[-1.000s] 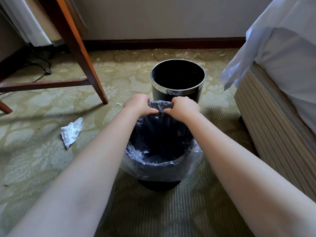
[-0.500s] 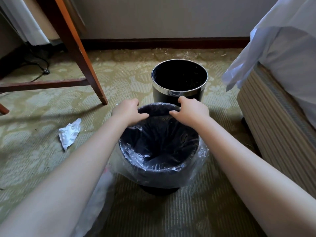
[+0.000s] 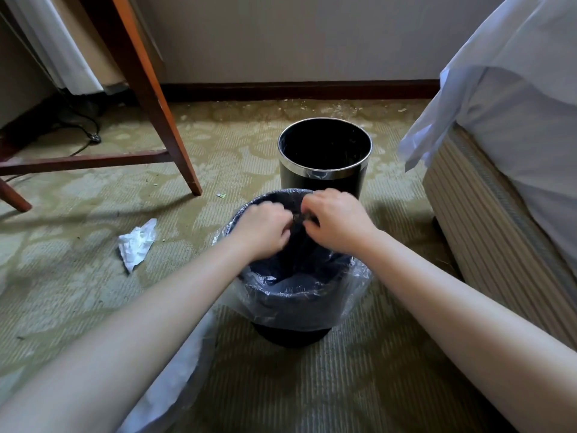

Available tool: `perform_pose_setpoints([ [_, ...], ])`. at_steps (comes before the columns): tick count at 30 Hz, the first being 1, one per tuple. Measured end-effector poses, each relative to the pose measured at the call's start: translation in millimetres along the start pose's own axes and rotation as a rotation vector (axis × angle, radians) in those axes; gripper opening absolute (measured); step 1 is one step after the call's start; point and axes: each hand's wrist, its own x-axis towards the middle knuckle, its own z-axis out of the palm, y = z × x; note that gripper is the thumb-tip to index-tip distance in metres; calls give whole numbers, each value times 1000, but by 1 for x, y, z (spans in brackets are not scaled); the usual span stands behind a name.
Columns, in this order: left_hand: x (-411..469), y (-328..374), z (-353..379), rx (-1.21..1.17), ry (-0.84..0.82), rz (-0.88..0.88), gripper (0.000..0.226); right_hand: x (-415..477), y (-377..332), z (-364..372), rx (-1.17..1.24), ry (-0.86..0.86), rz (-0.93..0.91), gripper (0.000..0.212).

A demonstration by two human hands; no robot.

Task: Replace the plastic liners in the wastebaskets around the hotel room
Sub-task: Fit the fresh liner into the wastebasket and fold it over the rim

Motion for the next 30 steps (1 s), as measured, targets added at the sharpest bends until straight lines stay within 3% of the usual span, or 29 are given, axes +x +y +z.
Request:
perform_pose_setpoints([
  [4, -12, 22, 16, -215, -962, 28, 43, -15, -8, 1, -104, -652, -46, 23],
  [6, -17, 32, 20, -200, -1116, 35, 43, -17, -10, 3, -159, -762, -26, 23],
  [10, -12, 24, 10, -255, -879, 23, 47, -7, -14, -8, -43, -562, 17, 28],
  [12, -9, 11, 1, -299, -760, -43, 47, -5, -16, -11, -41, -566, 20, 32],
  [15, -10, -2, -3, -142, -530, -64, 31, -9, -26, -6, -48, -865, 14, 39],
  [17, -16, -7, 0, 1, -565, -71, 30, -11, -32, 1, -17, -1116, 98, 43],
  [18, -19, -8, 4, 57, -599, -75, 30, -10, -35, 5, 6, -1161, 134, 43],
  [20, -21, -11, 8, 38, -567, -80, 29, -6, -37, 9, 12, -1042, 95, 42],
  [24, -18, -14, -7, -271, -256, -130, 29, 1, -33, 5, 5, -639, 57, 29],
  [30, 0, -12, -25, -722, 124, -351, 18, 12, -2, -18, 285, -127, 352, 19],
])
